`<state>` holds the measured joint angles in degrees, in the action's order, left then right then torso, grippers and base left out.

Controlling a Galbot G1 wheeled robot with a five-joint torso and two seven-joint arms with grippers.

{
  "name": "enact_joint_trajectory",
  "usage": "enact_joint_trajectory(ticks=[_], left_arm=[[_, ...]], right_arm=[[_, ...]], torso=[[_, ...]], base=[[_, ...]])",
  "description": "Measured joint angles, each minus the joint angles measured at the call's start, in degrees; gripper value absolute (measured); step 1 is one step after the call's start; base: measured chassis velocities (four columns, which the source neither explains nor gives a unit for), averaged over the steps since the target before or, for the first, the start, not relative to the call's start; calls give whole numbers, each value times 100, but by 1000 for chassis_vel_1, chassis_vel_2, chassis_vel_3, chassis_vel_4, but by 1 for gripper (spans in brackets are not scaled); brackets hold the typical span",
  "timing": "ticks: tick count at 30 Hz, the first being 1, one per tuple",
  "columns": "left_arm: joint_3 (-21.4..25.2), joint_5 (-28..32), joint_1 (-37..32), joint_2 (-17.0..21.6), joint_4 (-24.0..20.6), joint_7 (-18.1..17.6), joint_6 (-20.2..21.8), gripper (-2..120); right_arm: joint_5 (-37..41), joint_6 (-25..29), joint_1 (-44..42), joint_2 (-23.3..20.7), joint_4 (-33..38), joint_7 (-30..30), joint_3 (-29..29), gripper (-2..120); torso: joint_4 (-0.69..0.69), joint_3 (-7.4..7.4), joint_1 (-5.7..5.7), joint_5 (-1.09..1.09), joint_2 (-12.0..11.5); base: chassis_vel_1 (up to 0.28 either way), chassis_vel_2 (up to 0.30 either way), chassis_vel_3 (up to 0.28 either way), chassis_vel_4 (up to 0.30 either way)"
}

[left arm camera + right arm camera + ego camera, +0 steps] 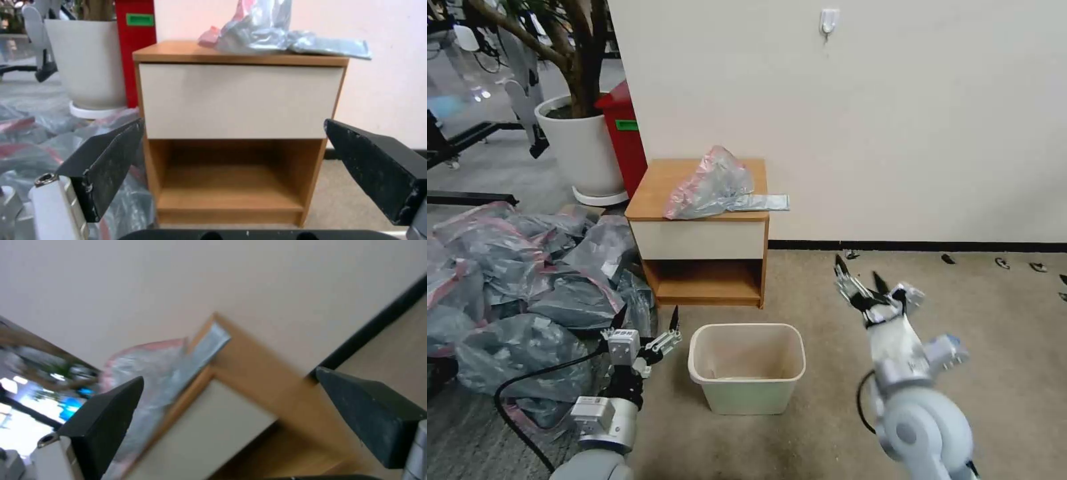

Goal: Pick up the garbage bag from the table and place it over the trash can.

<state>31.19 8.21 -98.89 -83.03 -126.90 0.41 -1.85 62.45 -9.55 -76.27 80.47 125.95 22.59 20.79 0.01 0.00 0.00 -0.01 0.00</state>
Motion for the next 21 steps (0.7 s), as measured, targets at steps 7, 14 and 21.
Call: enact_joint_trajectory(ticks=[7, 14, 21], left_arm=[[81, 48, -55, -25, 68, 101, -193, 100], [105, 31, -142, -131, 117, 131, -281, 100], [219, 16, -255, -201, 39, 132, -319, 100]], right_arm=[[1347, 5, 865, 175, -668, 335, -399, 99], [1588, 190, 1778, 398, -1635, 406, -815, 99], [1534, 471, 2918, 509, -2781, 269, -922, 99]], torso=[[0, 0, 0, 0, 0], [1, 1, 0, 1, -1], [0, 1, 0, 0, -1]], base=[[0, 0, 0, 0], [0, 0, 0, 0], [0, 0, 0, 0]])
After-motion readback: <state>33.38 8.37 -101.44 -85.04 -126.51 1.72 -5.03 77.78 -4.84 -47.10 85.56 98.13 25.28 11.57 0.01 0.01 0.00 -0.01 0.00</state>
